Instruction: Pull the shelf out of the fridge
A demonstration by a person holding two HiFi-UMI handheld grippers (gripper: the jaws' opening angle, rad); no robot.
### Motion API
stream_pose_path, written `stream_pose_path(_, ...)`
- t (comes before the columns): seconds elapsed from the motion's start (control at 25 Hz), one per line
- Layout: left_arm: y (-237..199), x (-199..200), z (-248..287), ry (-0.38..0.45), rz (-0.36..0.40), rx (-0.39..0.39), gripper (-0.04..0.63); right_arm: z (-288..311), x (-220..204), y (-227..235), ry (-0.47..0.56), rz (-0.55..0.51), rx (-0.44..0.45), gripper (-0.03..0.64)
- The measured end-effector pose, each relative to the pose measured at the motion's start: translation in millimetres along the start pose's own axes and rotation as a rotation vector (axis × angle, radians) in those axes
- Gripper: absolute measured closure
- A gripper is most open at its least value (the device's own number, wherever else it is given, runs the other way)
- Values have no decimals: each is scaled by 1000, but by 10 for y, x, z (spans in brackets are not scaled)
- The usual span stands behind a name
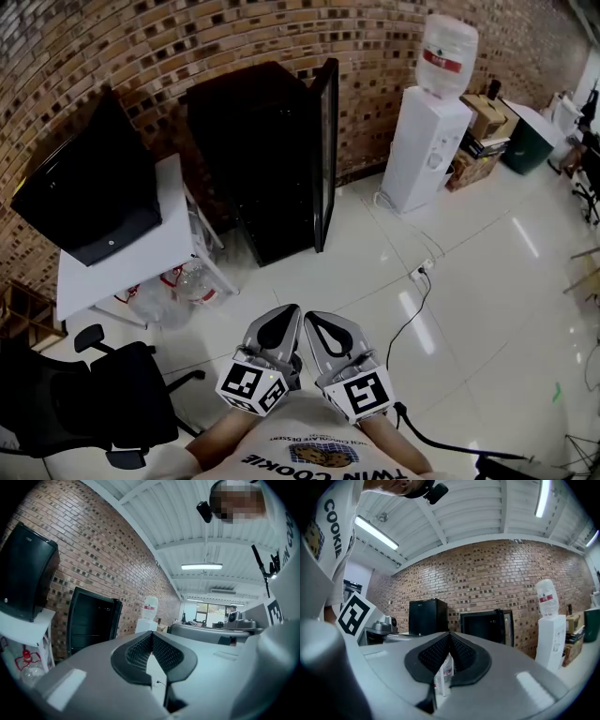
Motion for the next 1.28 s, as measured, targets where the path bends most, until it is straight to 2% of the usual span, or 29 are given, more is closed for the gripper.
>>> stream_pose_path(0.36,-710,156,369,30,-25,21,595,823,-159,194,-63,-2,36,612)
stream_pose_path(0.72,-1540,409,870,44,-65,88,595,1814,-241,567,-106,9,19,612)
stream_pose_path(0.92,-1850,526,1140,49,-103,80,595,2270,-237,746,-129,-2,-34,612)
stream_pose_path(1.28,-2440,665,1335,55,-162,69,595,2963,-275,762,-178,-31,-9,612)
Point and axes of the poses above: the fingertips, and each gripper's own axes: z forward along the fingers, y to its right, x out of its top, the point moved 9 cm from there along -z, backward along the fingers, and after that the axes turned 8 degrees about -z, right-handed, at the moved point
